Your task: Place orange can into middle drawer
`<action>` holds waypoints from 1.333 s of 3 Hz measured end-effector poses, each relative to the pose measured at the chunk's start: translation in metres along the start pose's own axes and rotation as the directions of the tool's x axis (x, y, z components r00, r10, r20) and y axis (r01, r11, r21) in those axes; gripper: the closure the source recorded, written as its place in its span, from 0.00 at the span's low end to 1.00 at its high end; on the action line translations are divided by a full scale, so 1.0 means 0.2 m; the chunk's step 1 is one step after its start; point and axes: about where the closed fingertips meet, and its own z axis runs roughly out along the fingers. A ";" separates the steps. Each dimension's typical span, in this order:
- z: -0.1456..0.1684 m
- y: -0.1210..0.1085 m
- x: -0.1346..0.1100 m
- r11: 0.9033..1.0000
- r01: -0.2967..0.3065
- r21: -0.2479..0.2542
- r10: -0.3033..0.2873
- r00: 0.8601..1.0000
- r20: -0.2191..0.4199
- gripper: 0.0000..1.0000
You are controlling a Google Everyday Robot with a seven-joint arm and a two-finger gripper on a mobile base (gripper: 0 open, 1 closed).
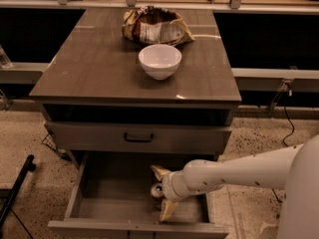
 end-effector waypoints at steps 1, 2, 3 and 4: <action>-0.06 -0.01 -0.02 1.000 -0.015 0.015 0.015 0.999 0.043 0.00; -0.21 -0.03 -0.02 0.997 -0.044 0.061 0.039 0.996 0.085 0.00; -0.41 -0.04 0.02 0.991 -0.081 0.104 0.073 0.994 0.079 0.00; -0.54 -0.04 0.10 0.984 -0.145 0.099 0.143 0.989 0.035 0.00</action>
Offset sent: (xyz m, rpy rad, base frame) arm -0.0038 -0.0448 0.0766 0.1738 -0.0448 -0.0878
